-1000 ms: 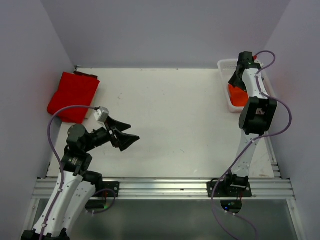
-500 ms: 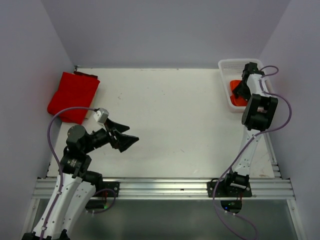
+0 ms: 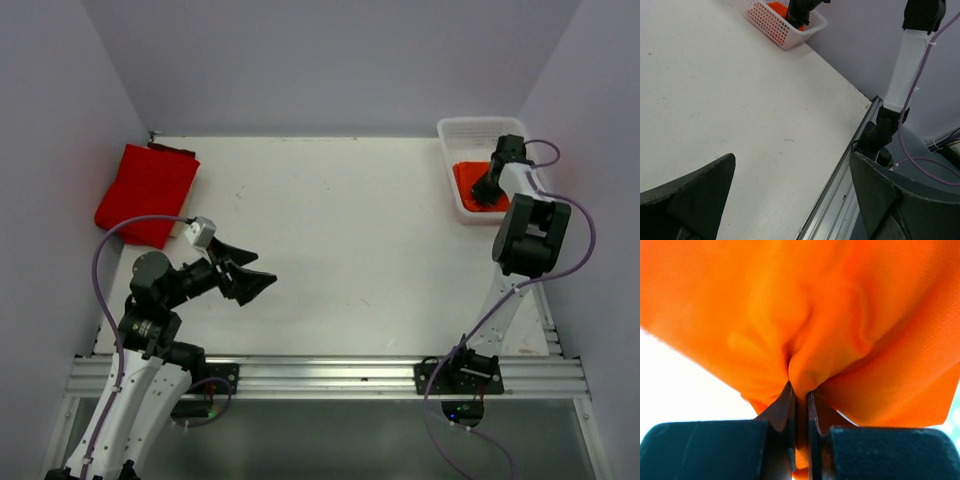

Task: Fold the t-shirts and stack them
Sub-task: Grab the tshirt from the pile

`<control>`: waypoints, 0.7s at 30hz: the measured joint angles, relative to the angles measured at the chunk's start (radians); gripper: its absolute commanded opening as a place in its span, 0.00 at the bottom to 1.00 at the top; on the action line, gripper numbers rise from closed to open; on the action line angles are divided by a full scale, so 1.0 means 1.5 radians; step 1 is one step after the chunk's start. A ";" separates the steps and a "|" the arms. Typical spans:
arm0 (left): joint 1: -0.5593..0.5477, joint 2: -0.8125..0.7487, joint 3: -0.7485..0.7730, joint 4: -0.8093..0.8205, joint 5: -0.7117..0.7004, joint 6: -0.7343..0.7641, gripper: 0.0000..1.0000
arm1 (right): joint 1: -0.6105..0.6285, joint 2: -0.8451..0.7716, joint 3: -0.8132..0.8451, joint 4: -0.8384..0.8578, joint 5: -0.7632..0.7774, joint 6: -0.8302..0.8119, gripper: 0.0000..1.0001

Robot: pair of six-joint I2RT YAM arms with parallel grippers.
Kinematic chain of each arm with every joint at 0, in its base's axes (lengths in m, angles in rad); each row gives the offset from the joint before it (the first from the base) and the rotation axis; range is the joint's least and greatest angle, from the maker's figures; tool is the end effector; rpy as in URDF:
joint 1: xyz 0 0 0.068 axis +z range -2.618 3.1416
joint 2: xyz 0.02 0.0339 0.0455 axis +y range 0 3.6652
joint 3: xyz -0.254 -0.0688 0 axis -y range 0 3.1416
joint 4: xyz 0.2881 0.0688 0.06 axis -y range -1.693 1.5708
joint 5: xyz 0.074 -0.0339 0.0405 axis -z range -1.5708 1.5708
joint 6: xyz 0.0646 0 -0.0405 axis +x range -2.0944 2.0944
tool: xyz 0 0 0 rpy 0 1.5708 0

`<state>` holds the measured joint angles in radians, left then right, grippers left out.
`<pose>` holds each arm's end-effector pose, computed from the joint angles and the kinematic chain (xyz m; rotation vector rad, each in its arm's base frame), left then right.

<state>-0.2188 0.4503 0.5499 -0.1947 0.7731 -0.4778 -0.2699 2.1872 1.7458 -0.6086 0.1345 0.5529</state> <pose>0.1774 -0.0857 0.3010 0.3958 1.7299 -1.1532 0.5004 -0.1474 0.1322 1.0853 2.3706 -0.0759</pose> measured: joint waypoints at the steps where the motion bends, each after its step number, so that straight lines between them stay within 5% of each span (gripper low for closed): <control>1: 0.000 0.001 0.000 0.002 0.000 0.000 1.00 | 0.003 -0.035 -0.042 0.023 -0.021 -0.005 0.00; 13: 0.000 0.005 0.000 0.014 -0.004 0.000 1.00 | 0.095 -0.439 -0.211 0.336 -0.237 -0.033 0.00; 21: 0.000 0.011 -0.001 -0.020 -0.157 -0.001 1.00 | 0.215 -0.585 -0.267 0.419 -0.406 -0.027 0.00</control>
<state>-0.2192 0.4671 0.5491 -0.2249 0.5373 -0.4797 0.0525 1.3090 1.3449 0.0204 -0.4740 0.5117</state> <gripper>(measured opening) 0.997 0.070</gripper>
